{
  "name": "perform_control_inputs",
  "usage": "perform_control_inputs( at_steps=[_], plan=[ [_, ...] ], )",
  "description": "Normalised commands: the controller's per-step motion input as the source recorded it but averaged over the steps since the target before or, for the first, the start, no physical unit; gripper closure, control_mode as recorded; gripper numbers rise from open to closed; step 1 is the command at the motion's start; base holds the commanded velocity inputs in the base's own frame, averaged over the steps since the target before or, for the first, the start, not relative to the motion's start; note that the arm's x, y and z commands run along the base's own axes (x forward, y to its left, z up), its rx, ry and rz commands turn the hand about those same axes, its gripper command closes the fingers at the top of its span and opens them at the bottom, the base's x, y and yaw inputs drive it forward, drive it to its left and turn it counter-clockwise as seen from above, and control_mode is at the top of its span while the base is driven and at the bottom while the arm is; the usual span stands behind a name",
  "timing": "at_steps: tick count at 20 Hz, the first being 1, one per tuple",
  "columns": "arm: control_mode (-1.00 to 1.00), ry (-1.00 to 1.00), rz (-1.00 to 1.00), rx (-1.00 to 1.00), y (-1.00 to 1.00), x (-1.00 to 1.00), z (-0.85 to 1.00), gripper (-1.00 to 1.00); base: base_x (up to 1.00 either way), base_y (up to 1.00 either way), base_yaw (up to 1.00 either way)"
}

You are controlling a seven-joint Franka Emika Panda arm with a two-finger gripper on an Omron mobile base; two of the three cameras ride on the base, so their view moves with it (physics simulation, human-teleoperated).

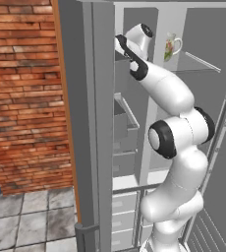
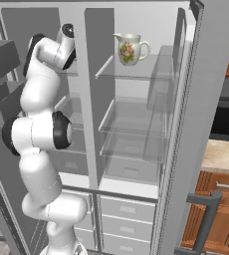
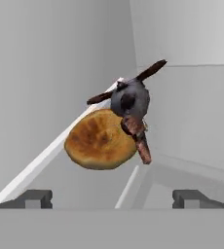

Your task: There's a fish in the fridge that needs to be moved to the freezer for freezing. Pick up the fish from the fridge, place it on any shelf in the freezer, and close the fridge and freezer doors when done.

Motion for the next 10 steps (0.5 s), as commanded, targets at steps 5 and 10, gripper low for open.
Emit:
perform_control_inputs(
  at_steps=[5, 10],
  plan=[
    [-1.0, -0.06, 0.0, 0.05, -0.12, -0.71, 0.0, -1.0, 0.0, 0.0, 0.0],
    [-1.0, -0.05, 0.0, 0.03, -0.07, -0.68, 0.0, -1.0, 0.0, 0.0, 0.0]
  ],
)
